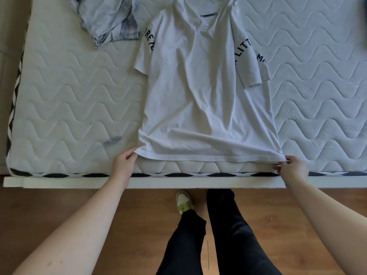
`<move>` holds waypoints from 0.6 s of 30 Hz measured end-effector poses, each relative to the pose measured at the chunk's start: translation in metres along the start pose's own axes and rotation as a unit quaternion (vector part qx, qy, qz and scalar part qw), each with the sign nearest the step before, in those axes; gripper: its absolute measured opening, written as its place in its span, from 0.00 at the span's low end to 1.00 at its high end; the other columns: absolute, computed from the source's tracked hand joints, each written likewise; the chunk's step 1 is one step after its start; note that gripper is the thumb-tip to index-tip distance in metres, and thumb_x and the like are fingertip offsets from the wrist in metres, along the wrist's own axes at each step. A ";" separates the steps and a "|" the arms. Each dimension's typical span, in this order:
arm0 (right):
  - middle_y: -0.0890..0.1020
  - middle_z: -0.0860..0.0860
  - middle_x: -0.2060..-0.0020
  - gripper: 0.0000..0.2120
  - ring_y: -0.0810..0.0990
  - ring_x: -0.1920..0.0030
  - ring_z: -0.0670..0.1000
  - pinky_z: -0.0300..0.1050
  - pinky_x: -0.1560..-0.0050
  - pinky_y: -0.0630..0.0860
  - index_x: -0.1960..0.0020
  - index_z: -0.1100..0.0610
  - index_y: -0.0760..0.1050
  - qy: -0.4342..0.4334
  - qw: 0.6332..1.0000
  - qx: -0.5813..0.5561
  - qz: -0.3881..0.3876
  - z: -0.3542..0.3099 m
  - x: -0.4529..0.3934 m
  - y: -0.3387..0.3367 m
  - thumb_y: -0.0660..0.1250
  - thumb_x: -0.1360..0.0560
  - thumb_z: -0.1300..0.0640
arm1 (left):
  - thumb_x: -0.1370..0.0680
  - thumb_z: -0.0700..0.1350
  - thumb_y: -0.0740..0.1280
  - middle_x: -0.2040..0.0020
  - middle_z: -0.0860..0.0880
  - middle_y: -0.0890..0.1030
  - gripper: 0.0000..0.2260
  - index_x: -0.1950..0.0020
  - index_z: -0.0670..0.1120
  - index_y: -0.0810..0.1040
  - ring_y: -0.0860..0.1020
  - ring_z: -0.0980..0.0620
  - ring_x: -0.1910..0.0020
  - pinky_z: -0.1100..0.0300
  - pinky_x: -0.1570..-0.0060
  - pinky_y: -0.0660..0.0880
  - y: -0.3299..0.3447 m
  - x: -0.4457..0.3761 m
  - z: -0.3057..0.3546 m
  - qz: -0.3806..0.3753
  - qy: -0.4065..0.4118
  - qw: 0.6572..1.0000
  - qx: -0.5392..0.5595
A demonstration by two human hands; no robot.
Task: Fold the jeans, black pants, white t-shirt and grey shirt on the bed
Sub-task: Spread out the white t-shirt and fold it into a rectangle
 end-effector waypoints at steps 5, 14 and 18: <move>0.84 0.49 0.66 0.16 0.85 0.60 0.52 0.54 0.52 0.82 0.45 0.53 0.78 0.002 1.000 0.006 0.002 0.002 -0.004 0.002 0.55 0.24 0.64 | 0.34 0.53 0.68 0.53 0.57 0.85 0.09 0.58 0.56 0.86 0.82 0.57 0.48 0.60 0.48 0.74 -0.005 -0.002 0.007 0.070 -0.027 0.993 0.087; 0.82 0.46 0.64 0.15 0.83 0.54 0.54 0.48 0.60 0.77 0.44 0.52 0.78 0.000 1.000 0.018 -0.005 -0.002 -0.002 0.002 0.60 0.25 0.65 | 0.33 0.51 0.66 0.46 0.60 0.84 0.12 0.54 0.59 0.86 0.78 0.63 0.43 0.64 0.43 0.71 -0.003 0.000 0.011 0.053 -0.014 0.997 0.055; 0.81 0.44 0.65 0.14 0.81 0.55 0.54 0.47 0.61 0.75 0.44 0.52 0.77 -0.002 1.000 0.031 -0.002 -0.006 0.002 0.002 0.62 0.25 0.64 | 0.28 0.53 0.71 0.61 0.62 0.82 0.04 0.61 0.64 0.82 0.80 0.59 0.55 0.67 0.57 0.72 -0.004 -0.001 0.010 0.079 0.013 0.996 -0.031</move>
Point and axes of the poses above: each hand's wrist, its own x-axis away from the middle knuckle, its own y-axis out of the palm, z = x × y, the point moved 5 cm from there along -x, towards the middle knuckle
